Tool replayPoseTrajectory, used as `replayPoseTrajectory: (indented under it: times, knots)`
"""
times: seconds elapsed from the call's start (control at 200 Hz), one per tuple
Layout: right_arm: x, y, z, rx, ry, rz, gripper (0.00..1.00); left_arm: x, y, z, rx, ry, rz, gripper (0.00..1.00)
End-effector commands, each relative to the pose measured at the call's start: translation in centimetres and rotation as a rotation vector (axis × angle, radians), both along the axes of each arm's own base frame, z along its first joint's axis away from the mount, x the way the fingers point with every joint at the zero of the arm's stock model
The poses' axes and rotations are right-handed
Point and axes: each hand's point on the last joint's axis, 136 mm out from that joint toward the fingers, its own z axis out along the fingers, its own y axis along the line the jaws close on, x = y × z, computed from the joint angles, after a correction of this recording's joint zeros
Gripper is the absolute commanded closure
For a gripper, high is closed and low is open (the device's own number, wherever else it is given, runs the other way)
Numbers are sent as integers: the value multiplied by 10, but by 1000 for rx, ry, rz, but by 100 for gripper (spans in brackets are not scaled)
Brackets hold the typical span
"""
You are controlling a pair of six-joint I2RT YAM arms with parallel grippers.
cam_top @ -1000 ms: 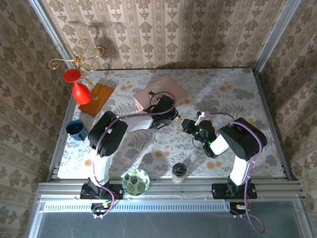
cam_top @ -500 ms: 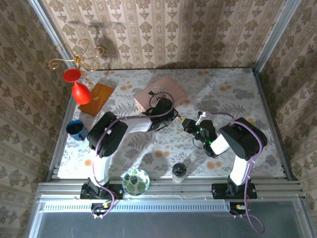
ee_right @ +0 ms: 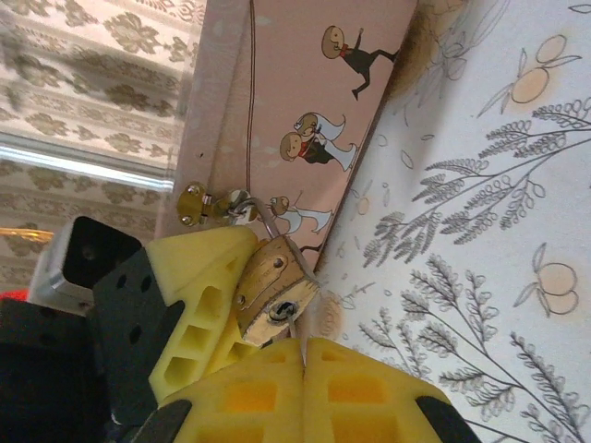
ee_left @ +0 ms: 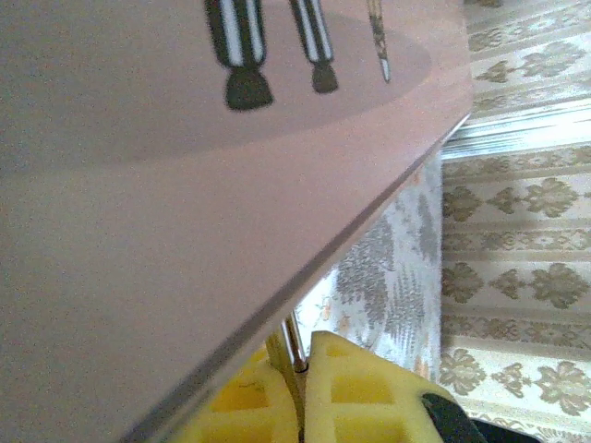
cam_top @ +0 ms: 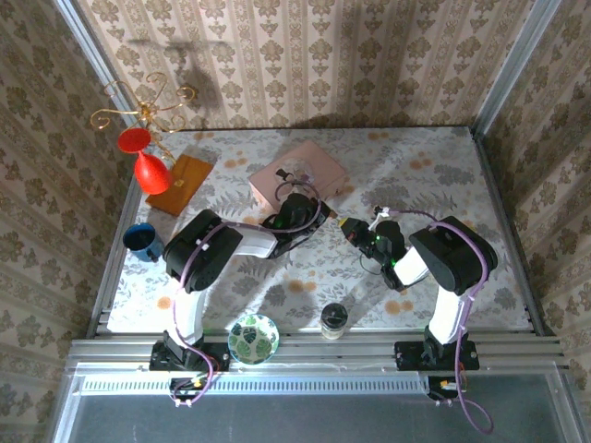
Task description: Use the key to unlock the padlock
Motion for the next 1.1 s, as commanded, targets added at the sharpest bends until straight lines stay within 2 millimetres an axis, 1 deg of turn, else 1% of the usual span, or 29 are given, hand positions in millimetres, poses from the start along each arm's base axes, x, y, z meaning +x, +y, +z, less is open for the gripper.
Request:
replayPoseTrajectory:
  times: [0.0,0.15,0.285,0.486,0.691,0.781,0.856,0.916,1.097]
  knots:
    - [8,-5,22,91,-25,-43,100,-16,-26,37,-251,-52,-140,100]
    - [6,-11,32,124,-31,-60,100,-18,-25,41,-264,-73,-152,100]
    - [6,-21,34,161,-11,-90,100,-19,-25,39,-287,-70,-150,100]
    - [6,-24,33,214,20,-111,100,-18,-27,43,-308,-86,-152,100]
    - [9,-27,40,226,5,-127,100,-17,-28,39,-312,-69,-147,100]
    - [9,-27,41,221,0,-125,100,-17,-27,33,-313,-41,-134,100]
    - [8,-29,38,209,2,-131,100,-18,-25,21,-298,1,-122,100]
    - [6,-32,31,203,22,-146,100,-19,-23,10,-266,34,-114,100]
    - [-3,-37,-2,192,123,-173,100,-22,-15,-23,-129,69,-91,100]
